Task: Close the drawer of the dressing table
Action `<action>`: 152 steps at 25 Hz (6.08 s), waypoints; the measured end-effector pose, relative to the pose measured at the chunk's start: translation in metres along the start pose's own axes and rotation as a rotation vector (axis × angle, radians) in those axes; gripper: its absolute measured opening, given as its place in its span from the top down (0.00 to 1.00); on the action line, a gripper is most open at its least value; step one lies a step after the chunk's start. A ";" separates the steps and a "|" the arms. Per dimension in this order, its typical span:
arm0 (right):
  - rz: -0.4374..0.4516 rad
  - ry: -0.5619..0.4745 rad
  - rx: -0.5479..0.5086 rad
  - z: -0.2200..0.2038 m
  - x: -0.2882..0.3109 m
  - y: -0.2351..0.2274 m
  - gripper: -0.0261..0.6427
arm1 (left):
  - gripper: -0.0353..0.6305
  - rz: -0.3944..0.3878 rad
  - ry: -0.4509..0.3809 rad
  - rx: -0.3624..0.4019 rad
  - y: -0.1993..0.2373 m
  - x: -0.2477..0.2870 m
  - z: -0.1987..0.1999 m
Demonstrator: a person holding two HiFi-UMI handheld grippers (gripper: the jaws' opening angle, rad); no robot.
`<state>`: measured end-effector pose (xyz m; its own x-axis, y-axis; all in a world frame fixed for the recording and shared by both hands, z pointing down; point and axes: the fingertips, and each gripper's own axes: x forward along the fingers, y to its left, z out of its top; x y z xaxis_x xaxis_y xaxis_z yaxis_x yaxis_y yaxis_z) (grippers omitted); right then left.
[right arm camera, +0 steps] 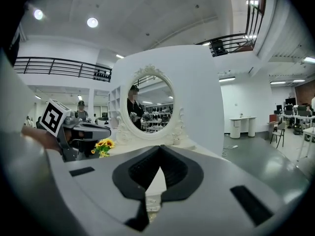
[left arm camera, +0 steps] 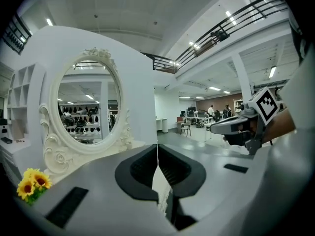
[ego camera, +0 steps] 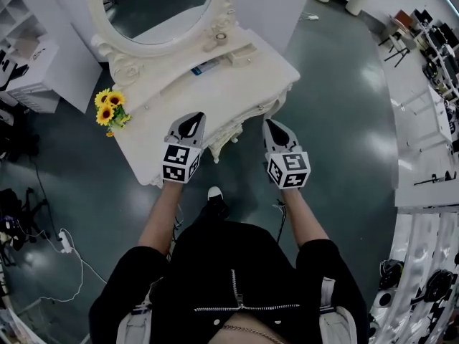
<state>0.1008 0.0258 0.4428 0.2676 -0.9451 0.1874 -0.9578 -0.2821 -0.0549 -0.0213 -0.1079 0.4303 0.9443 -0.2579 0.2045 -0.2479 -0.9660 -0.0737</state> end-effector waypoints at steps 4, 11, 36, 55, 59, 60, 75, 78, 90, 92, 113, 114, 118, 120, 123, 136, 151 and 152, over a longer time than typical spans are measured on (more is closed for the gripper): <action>0.013 -0.001 -0.012 0.022 0.059 -0.007 0.96 | 0.91 0.014 0.000 -0.005 0.048 0.035 0.008; 0.058 0.001 -0.039 0.039 0.131 -0.014 0.96 | 0.91 0.051 0.007 -0.019 0.101 0.073 0.010; 0.428 -0.019 -0.146 0.077 0.335 -0.089 0.93 | 0.91 0.465 0.085 -0.106 0.183 0.173 0.012; 0.405 0.044 -0.145 0.050 0.348 -0.124 0.75 | 0.91 0.511 0.115 -0.123 0.176 0.171 0.001; 0.378 0.110 -0.117 0.022 0.355 -0.141 0.75 | 0.91 0.509 0.132 -0.139 0.173 0.177 -0.007; 0.371 0.128 -0.109 0.015 0.357 -0.146 0.75 | 0.91 0.508 0.136 -0.144 0.172 0.180 -0.010; 0.301 0.381 0.106 -0.092 0.395 -0.209 0.75 | 0.91 0.531 0.202 -0.190 0.174 0.213 -0.037; 0.293 0.430 0.178 -0.113 0.402 -0.214 0.75 | 0.91 0.542 0.224 -0.198 0.175 0.212 -0.043; 0.285 0.508 0.709 -0.167 0.433 -0.231 0.69 | 0.91 0.605 0.271 -0.244 0.174 0.196 -0.062; 0.290 0.491 0.796 -0.171 0.437 -0.232 0.68 | 0.91 0.615 0.278 -0.246 0.175 0.192 -0.065; 0.306 0.482 0.929 -0.171 0.450 -0.235 0.83 | 0.91 0.660 0.285 -0.250 0.182 0.181 -0.064; 0.309 0.483 0.932 -0.170 0.450 -0.235 0.83 | 0.91 0.660 0.284 -0.251 0.182 0.181 -0.064; 0.311 0.483 0.936 -0.167 0.452 -0.235 0.83 | 0.91 0.664 0.283 -0.253 0.182 0.181 -0.064; 0.309 0.483 0.938 -0.167 0.454 -0.235 0.83 | 0.91 0.666 0.282 -0.254 0.182 0.181 -0.064; 0.311 0.487 0.931 -0.167 0.457 -0.236 0.83 | 0.91 0.668 0.280 -0.254 0.182 0.181 -0.064; 0.327 0.500 0.906 -0.165 0.478 -0.235 0.83 | 0.91 0.690 0.289 -0.263 0.181 0.179 -0.067; 0.330 0.512 0.903 -0.166 0.499 -0.230 0.83 | 0.91 0.720 0.298 -0.269 0.187 0.174 -0.070; 0.331 0.512 0.902 -0.166 0.501 -0.230 0.83 | 0.91 0.721 0.299 -0.269 0.188 0.174 -0.070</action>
<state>0.4374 -0.3556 0.7122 -0.2655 -0.8747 0.4056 -0.4887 -0.2406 -0.8386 0.0813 -0.3356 0.5208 0.4455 -0.7736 0.4506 -0.8502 -0.5233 -0.0579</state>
